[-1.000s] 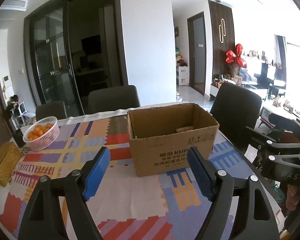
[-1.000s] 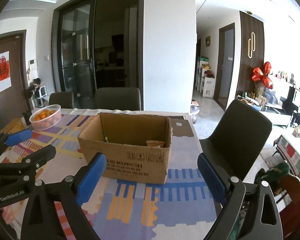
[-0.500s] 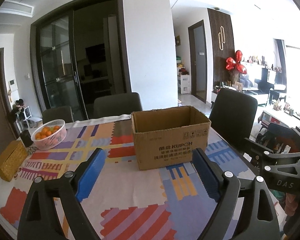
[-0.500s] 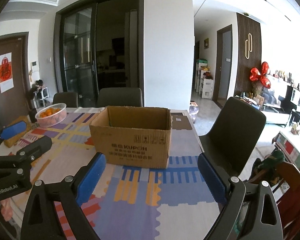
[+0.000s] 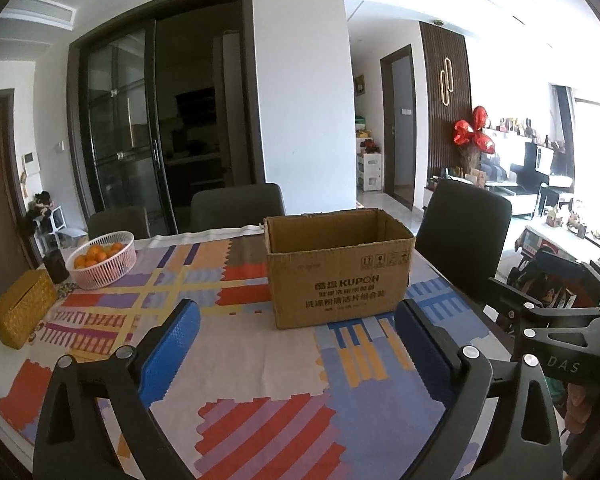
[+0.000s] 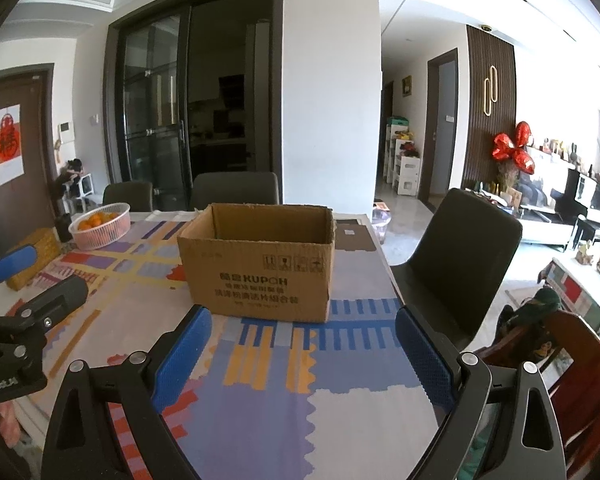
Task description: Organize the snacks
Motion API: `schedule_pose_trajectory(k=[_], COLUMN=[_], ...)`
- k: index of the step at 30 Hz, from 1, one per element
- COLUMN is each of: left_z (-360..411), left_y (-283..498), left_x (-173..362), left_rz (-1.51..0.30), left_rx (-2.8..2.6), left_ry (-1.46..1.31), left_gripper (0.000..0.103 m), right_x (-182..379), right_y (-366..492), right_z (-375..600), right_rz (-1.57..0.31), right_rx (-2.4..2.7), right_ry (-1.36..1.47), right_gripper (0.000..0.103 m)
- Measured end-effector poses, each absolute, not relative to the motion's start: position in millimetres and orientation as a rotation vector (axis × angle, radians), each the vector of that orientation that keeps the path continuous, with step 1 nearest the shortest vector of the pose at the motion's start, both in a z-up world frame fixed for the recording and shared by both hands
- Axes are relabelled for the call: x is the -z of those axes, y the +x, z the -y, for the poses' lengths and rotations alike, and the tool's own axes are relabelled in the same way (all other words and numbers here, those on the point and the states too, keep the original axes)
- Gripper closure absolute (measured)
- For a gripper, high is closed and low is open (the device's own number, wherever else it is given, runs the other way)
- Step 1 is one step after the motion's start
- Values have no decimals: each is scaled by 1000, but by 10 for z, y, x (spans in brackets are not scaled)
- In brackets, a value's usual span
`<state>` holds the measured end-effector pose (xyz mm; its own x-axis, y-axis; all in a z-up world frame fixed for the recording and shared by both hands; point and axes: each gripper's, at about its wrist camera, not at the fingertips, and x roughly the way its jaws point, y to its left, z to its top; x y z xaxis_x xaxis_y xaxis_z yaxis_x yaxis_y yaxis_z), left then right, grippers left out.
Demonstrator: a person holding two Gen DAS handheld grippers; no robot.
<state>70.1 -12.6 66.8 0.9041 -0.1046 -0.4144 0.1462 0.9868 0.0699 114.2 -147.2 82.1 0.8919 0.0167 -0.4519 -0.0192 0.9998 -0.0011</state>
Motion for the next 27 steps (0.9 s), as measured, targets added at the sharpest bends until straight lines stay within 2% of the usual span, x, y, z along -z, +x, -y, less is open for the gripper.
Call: schedule_pose_trajectory(k=[8,27], left_z=[118,64], left_y=[685,666], left_x=[-662,-658], left_rz=[-431,-425], left_rx=[115,106], left_ry=[102,87], left_gripper=[0,0], right_x=[-822,-812], right_y=[1138,1031], right_z=[1478,1485], right_rz=[-468,-461], right_rx=[-16,-6], right_ry=[-7,-12], right_gripper=[9,9])
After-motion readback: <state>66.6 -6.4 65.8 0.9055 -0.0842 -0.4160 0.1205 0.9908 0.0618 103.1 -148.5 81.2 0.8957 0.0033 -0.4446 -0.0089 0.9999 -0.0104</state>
